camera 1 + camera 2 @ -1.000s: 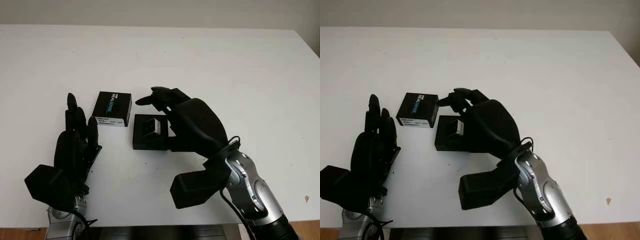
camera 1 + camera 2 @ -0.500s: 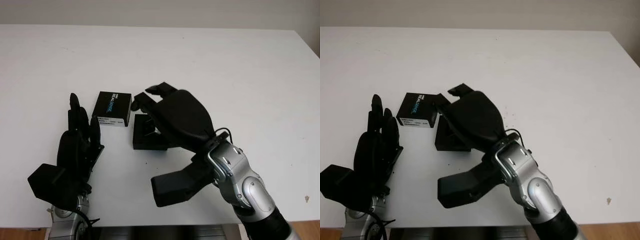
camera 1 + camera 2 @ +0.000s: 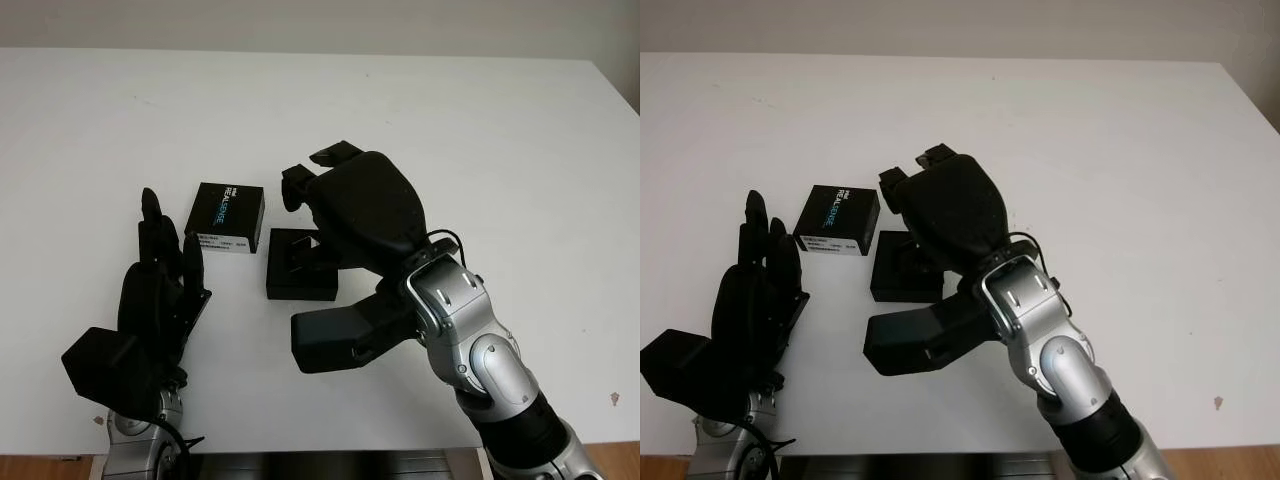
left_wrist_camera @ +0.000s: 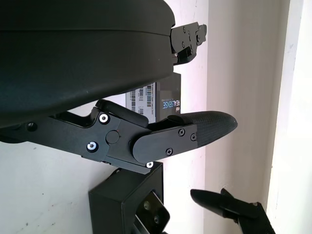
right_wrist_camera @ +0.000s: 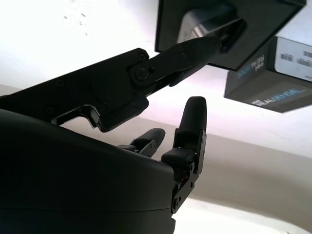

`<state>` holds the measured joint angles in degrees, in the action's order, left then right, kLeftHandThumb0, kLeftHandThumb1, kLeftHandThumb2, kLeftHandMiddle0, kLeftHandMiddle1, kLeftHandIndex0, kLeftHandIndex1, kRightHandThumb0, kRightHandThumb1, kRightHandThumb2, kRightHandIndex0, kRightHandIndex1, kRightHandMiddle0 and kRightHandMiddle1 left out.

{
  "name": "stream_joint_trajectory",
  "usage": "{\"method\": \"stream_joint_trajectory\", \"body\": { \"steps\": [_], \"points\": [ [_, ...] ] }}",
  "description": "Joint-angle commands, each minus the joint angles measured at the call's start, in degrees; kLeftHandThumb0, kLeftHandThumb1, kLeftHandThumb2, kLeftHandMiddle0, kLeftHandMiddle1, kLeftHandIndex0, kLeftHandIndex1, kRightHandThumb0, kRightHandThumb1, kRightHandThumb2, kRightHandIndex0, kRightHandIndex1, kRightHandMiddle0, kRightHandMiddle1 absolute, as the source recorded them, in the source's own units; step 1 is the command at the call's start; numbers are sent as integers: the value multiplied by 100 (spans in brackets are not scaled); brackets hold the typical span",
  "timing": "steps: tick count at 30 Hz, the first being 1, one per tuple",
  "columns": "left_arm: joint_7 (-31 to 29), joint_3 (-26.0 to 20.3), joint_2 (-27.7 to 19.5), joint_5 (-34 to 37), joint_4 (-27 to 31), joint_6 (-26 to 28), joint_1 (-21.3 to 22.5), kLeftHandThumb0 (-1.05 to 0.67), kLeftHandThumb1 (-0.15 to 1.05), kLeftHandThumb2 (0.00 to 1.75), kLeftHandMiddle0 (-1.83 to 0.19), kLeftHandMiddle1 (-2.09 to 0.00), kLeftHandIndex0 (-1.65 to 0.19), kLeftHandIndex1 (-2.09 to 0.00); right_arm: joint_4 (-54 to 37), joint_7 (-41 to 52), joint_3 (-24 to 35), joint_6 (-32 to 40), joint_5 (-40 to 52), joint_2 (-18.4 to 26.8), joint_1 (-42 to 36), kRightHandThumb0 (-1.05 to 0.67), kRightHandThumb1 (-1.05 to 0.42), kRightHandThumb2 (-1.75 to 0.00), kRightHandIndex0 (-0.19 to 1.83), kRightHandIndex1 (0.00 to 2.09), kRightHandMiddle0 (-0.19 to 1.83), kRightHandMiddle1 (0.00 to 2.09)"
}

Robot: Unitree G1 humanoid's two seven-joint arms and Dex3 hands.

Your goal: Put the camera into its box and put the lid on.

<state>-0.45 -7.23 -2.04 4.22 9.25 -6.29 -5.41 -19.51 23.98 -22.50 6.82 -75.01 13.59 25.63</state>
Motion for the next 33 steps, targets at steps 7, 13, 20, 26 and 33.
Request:
{"method": "stream_joint_trajectory", "body": {
  "steps": [7, 13, 20, 26, 33],
  "points": [
    [30, -14, 16, 0, -26, -98, 33, -66, 105, 62, 19, -1, 19, 0, -369, 404, 74, 15, 87, 20, -49, -72, -89, -5, 42, 19, 36, 100],
    [36, 0, 40, 25, -21, -99, 25, -65, 105, 61, 19, -2, 19, 0, -454, 557, 72, -70, 160, 137, -107, -77, -89, -5, 40, 12, 36, 66],
    [31, -2, 34, 41, -12, -109, 6, -65, 105, 61, 19, -2, 19, 0, -300, 282, 25, -91, 183, 113, -146, -80, -87, -5, 42, 10, 45, 55],
    [0, -19, 28, 91, -42, -123, 12, -65, 105, 61, 19, -1, 19, 0, -127, 192, -38, -22, 71, 61, -115, -79, -86, -5, 44, 8, 33, 100],
    [24, -16, 22, 59, -38, -116, 5, -66, 105, 61, 19, -1, 19, 0, 30, 3, -87, 46, -9, -9, -102, -78, -85, -5, 46, 8, 31, 122]
  ]
}}
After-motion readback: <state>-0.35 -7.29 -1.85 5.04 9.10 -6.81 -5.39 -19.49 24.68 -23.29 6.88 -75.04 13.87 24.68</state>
